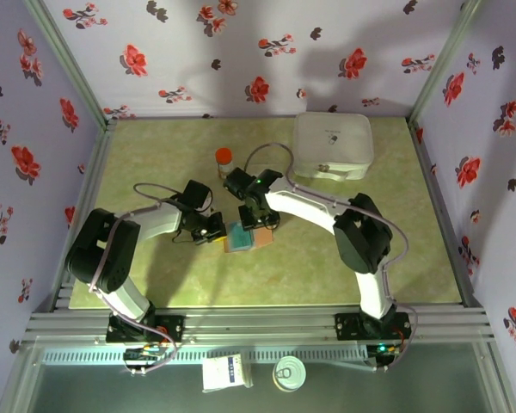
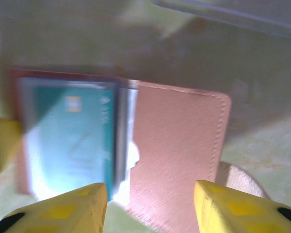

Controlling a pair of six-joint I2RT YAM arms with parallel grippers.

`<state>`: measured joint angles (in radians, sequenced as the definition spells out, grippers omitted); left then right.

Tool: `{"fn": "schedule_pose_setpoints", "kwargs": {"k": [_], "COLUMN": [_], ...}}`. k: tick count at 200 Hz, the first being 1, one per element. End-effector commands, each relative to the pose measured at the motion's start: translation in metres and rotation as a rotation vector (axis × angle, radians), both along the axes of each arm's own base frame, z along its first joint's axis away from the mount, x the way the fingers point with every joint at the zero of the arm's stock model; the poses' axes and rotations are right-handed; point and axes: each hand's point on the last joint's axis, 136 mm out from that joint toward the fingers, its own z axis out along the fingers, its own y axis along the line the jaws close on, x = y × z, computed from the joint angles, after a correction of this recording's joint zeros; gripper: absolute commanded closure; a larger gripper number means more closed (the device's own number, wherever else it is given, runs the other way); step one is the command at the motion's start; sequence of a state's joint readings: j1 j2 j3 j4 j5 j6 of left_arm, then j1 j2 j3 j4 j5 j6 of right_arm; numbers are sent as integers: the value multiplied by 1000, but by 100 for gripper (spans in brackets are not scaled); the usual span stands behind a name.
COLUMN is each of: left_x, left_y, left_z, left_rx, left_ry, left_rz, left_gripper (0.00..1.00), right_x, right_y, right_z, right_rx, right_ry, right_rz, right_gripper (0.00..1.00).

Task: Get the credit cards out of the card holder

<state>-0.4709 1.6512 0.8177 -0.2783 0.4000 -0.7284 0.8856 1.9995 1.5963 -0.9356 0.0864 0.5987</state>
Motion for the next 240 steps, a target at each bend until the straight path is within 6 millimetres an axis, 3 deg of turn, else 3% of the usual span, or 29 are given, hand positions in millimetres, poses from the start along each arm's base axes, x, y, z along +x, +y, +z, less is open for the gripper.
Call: {"fn": "schedule_pose_setpoints", "kwargs": {"k": [1,31,87,178,210,240], "left_x": [0,0,4,13,17,21], "left_y": [7,8,7,4,3,2], "left_z": [-4,-6,-8,1,11,23], "left_rx": [41,49,55,54,45,38], "left_ry": [12,15,19,-24,-48,-68], "left_rz": [-13,-14,-20,-31,-32,-30], "left_gripper": [100,100,100,100,100,98], "right_x": [3,5,-6,-23,-25,-15], "right_y": [-28,-43,-50,-50,-50,-51], "right_z": [-14,-29,-64,-90,-86,-58], "right_rx": [-98,-130,-121,-8,10,30], "right_ry": [15,41,124,192,183,117], "right_rz": [-34,-55,-87,-181,-199,-210], "right_gripper": [45,40,38,37,37,38]}}
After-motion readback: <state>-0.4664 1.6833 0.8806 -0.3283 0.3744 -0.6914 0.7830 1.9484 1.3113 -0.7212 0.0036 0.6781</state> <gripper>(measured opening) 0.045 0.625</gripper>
